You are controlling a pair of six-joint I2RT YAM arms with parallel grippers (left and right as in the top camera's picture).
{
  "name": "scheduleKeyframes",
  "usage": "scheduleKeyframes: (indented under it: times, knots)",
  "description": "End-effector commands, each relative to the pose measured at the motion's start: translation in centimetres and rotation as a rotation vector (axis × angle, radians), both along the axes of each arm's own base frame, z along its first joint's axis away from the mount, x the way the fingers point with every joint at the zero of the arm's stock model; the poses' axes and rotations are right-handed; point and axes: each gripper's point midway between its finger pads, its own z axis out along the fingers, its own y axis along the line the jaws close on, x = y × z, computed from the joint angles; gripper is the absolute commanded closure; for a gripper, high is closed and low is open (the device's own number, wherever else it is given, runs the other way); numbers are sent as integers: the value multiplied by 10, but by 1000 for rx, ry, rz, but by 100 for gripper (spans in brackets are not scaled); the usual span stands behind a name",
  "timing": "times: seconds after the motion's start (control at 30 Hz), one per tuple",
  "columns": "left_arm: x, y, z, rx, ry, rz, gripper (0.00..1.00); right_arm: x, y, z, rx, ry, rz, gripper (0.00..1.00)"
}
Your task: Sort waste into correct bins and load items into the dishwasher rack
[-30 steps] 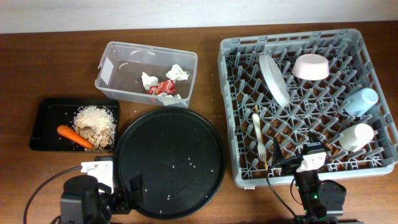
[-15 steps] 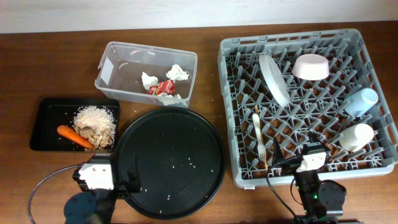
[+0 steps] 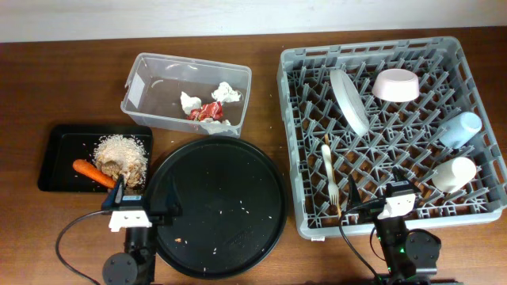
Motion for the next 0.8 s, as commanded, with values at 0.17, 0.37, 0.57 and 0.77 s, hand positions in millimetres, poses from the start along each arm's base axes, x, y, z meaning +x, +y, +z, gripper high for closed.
scheduleKeyframes:
  times: [0.17, 0.37, 0.57, 0.77]
  knots:
    - [0, -4, -43, 41, 167, -29, 1, 0, 0, -2, -7, 1, -3, 1]
    - [0, -7, -43, 41, 166, -43, 1, 0, 0, -2, -7, 1, -3, 2]
    - [0, -7, -43, 41, 166, -43, 1, 0, 0, -2, -7, 1, -3, 2]
    - [0, -7, -43, 41, 167, -43, 1, 0, 0, -2, -7, 1, -3, 2]
